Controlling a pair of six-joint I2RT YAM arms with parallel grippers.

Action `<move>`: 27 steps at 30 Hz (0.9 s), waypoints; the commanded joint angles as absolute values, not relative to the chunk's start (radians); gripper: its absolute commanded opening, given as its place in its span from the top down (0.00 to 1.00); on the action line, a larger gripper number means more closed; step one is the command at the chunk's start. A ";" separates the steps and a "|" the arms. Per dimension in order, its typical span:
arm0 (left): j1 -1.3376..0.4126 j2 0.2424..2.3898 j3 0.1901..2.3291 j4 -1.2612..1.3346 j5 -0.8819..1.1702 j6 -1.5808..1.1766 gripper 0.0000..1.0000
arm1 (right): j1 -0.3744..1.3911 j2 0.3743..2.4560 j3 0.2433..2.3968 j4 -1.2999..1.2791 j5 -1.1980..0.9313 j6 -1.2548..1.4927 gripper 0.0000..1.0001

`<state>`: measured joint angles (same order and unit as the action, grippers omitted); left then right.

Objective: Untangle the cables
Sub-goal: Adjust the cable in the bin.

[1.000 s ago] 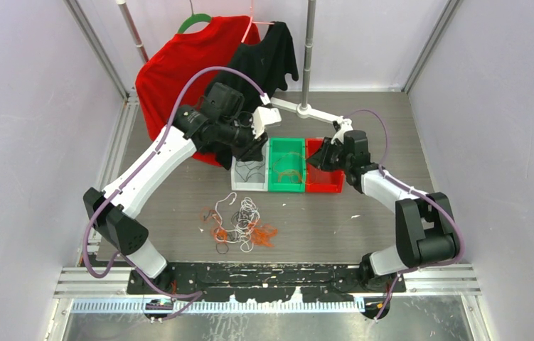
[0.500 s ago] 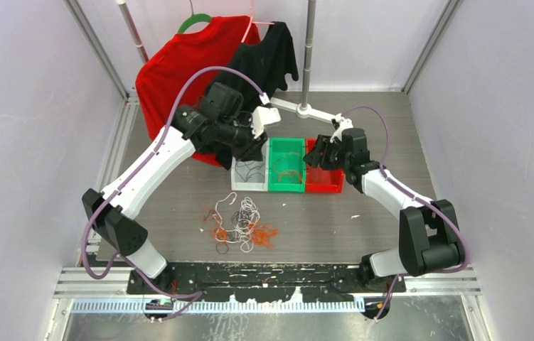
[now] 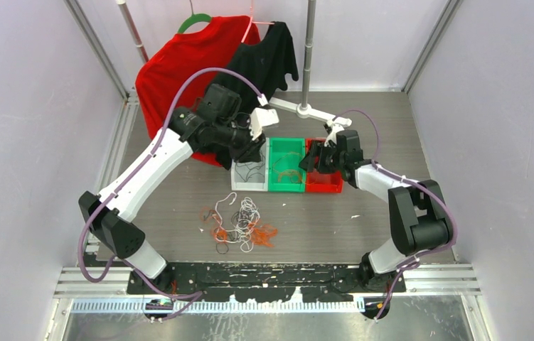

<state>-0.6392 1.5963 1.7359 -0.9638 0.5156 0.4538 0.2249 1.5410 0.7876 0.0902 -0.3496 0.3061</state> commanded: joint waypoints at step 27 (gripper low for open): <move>-0.635 1.540 1.704 -0.980 0.523 0.477 0.71 | 0.278 1.422 0.807 0.137 -0.245 0.290 0.51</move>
